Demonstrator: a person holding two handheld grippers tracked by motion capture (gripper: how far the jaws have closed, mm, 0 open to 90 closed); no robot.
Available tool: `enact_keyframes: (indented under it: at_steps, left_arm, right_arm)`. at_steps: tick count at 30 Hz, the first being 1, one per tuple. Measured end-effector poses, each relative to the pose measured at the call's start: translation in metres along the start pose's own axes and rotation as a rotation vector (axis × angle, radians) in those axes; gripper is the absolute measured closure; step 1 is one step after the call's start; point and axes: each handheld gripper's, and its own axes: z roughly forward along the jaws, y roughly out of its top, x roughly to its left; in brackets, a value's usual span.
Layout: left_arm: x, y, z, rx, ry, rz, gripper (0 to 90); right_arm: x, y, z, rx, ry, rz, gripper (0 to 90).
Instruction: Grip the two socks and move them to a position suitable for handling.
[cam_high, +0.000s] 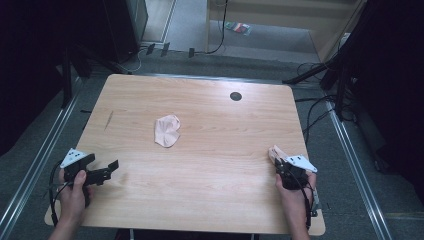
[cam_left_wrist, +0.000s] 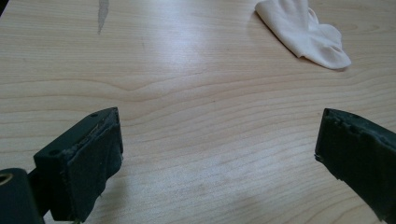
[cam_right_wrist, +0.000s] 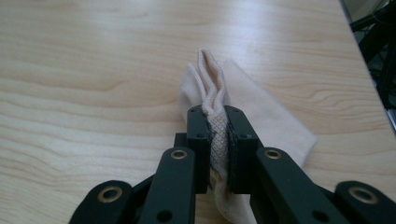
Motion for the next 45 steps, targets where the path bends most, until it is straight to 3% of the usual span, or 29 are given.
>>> enact_keyframes:
  at_steps: [4, 7, 18, 31, 45]
  left_arm:
    - [0.0, 0.0, 0.0, 0.0, 0.002, 0.001, 0.8]
    - [0.0, 0.0, 0.0, 0.0, 0.001, 0.0, 0.8]
    - [0.001, 0.0, 0.0, -0.004, 0.0, -0.004, 0.8]
    - [0.0, 0.0, 0.0, -0.009, -0.005, -0.007, 0.8]
    - [-0.001, 0.0, 0.0, -0.003, -0.011, 0.005, 0.8]
  right_arm:
    - [0.006, 0.009, -0.011, -0.034, 0.012, 0.006, 83.8]
    - [0.012, 0.019, -0.02, -0.054, 0.058, 0.018, 83.8]
    - [0.059, 0.046, -0.041, -0.112, 0.162, -0.013, 83.7]
    - [0.105, 0.057, -0.038, -0.113, 0.242, -0.039, 83.7]
    - [0.155, 0.062, -0.023, -0.092, 0.344, -0.068, 83.6]
